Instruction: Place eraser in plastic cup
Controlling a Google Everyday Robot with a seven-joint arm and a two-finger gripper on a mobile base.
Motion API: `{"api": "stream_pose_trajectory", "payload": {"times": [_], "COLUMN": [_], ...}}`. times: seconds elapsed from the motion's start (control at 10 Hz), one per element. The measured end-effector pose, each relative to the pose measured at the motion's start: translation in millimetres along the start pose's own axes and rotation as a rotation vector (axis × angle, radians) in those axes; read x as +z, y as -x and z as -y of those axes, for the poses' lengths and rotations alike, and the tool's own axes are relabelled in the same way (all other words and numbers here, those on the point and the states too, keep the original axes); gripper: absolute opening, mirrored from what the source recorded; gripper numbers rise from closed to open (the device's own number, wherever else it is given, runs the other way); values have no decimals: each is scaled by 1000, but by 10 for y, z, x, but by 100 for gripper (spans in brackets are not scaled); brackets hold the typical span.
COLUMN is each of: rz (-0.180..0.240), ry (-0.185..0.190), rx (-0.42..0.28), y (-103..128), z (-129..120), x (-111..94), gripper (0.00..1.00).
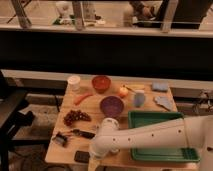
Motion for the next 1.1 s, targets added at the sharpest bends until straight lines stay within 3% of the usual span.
{"api": "stream_pose_trajectory", "payload": {"times": [0.5,0.6,0.9,1.1], "rz": [-11,-9,-2,4], "ry": [-50,-61,-74,-88], "rx": [3,1,0,0], "y": [58,78,186,258], "z": [12,7,-18,0], "x": [-146,-195,-521,-925], "gripper": [7,1,0,0]}}
